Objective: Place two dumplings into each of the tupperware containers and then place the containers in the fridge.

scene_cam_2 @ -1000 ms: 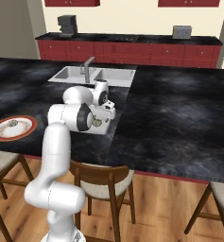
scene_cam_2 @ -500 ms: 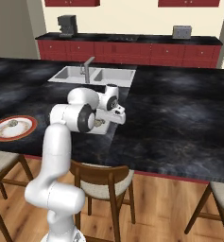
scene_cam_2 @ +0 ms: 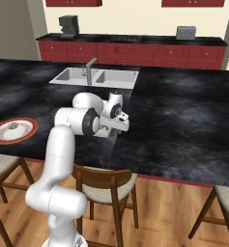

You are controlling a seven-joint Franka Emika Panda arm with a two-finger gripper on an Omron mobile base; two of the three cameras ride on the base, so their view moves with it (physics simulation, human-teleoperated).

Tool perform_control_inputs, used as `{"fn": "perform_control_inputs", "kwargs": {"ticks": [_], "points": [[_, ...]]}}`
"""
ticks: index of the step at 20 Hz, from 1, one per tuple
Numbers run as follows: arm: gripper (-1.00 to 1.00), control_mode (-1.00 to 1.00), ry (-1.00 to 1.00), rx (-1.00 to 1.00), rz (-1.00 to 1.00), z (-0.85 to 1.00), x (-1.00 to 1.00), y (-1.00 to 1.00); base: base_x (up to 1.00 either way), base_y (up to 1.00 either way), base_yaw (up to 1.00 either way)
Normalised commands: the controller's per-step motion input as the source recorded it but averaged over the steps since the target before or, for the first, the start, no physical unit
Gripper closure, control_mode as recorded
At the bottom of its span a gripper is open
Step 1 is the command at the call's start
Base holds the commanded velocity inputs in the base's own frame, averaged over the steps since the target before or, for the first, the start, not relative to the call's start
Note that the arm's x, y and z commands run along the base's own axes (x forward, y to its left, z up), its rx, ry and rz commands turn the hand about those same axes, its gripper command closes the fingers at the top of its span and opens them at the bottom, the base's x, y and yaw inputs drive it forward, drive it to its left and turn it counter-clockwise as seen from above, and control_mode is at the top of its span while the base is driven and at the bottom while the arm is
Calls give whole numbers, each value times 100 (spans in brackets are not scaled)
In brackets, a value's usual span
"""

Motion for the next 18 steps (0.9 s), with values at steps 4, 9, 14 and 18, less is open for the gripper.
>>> {"fn": "perform_control_inputs", "kwargs": {"ticks": [4,9,14,18], "points": [[100,-100,1,0,0,-19,3,0,0,0,0],[100,-100,1,0,0,0,0,0,0,0,0],[100,-100,0,0,0,0,0,0,0,0,0],[100,-100,2,0,-3,25,-5,-3,0,0,0]]}}
